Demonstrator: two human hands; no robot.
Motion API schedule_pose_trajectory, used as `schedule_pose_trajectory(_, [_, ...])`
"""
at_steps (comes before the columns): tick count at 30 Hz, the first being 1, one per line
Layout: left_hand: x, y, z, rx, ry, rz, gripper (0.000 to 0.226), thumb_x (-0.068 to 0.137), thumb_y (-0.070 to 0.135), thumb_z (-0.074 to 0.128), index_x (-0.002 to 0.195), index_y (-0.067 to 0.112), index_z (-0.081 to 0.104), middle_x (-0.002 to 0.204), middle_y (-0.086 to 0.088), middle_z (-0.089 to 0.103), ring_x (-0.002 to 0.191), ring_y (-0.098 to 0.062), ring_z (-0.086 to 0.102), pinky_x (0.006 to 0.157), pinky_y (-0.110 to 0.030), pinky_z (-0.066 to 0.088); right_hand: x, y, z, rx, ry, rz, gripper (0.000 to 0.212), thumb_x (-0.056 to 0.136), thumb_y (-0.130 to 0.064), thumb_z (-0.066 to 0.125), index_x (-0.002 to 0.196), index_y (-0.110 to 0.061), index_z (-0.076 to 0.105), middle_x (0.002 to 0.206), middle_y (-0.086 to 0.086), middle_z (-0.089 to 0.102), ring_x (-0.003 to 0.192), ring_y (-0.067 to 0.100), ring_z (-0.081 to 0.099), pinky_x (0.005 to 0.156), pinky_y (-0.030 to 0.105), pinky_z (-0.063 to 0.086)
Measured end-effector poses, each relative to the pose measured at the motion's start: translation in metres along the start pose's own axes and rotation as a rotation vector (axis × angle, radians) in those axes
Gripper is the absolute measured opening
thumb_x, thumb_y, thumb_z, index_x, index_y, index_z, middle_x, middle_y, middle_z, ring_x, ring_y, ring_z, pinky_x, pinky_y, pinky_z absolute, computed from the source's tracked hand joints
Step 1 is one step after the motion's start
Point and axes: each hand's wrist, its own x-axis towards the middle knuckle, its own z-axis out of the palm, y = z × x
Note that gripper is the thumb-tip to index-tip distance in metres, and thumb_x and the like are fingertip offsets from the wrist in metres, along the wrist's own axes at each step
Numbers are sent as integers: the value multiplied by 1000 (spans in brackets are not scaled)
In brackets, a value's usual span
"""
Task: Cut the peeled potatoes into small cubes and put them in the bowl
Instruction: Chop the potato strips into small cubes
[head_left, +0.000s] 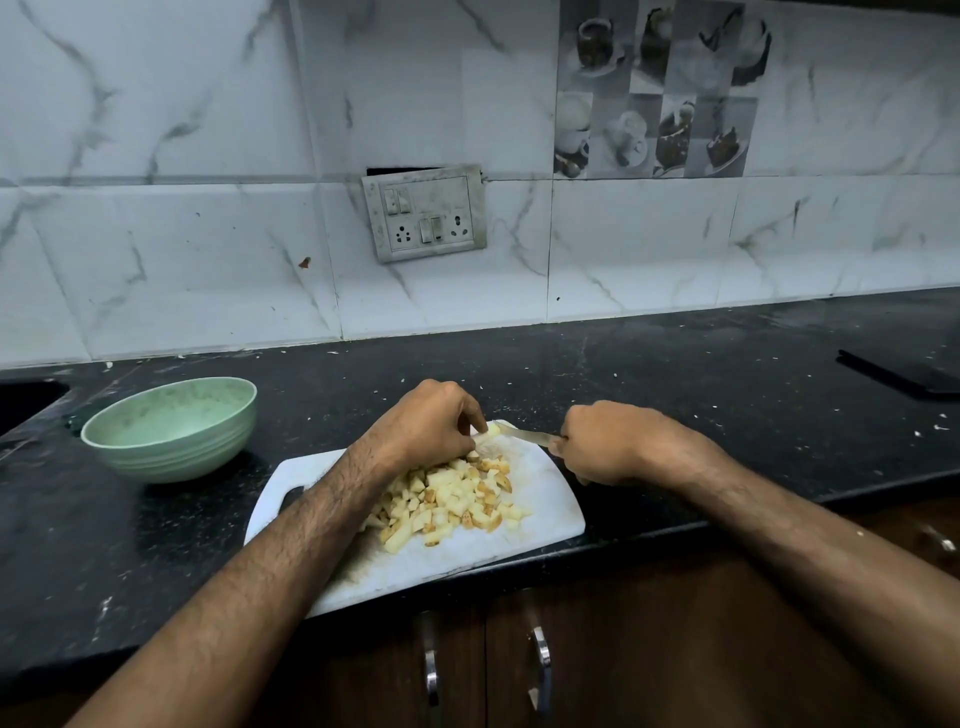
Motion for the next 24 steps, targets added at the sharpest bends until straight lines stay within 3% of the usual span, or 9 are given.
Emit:
schedule_pose_trajectory(4, [1, -2, 2, 11, -5, -1, 29, 86, 13, 74, 114, 24, 75, 83, 17, 63, 78, 1, 60, 64, -10, 42, -9, -1, -2, -73, 37, -11, 19, 100, -32, 37, 87, -22, 46, 77, -6, 44, 83, 25, 53, 75, 37, 43])
schedule_pose_trajectory(10, [1, -3, 2, 6, -21, 4, 28, 85, 11, 72, 108, 24, 78, 90, 11, 70, 81, -1, 64, 76, -22, 55, -13, -3, 4, -105, 71, -22, 15, 101, -33, 36, 94, -21, 43, 76, -6, 42, 80, 24, 51, 71, 36, 41])
schedule_pose_trajectory(13, [0, -2, 1, 5, -24, 10, 28, 84, 12, 71, 107, 25, 79, 94, 9, 73, 82, -1, 65, 79, -25, 57, -18, -7, 4, -87, 62, -11, 13, 100, -29, 38, 100, -20, 47, 92, -2, 54, 82, 24, 50, 74, 37, 42])
schedule_pose_trajectory(16, [0, -2, 1, 12, -28, 19, 26, 85, 12, 72, 107, 25, 79, 93, 11, 71, 79, 0, 61, 71, -15, 49, -21, -15, 7, -58, 37, 10, 27, 101, -27, 37, 120, -15, 52, 117, 4, 60, 91, 25, 52, 77, 38, 42])
schedule_pose_trajectory(19, [1, -3, 1, 22, -25, 31, 24, 86, 12, 73, 107, 22, 79, 99, 9, 73, 80, 1, 58, 67, -9, 40, -16, -24, 13, -6, 10, 28, 30, 101, -26, 37, 125, -13, 50, 122, 6, 59, 94, 25, 54, 77, 37, 40])
schedule_pose_trajectory(24, [1, -2, 1, 25, -8, 31, 24, 86, 12, 74, 108, 21, 79, 107, 9, 74, 82, 2, 56, 73, -11, 42, -6, -33, 25, 11, 28, 32, 32, 100, -25, 38, 126, -13, 52, 123, 7, 60, 108, 28, 60, 78, 38, 41])
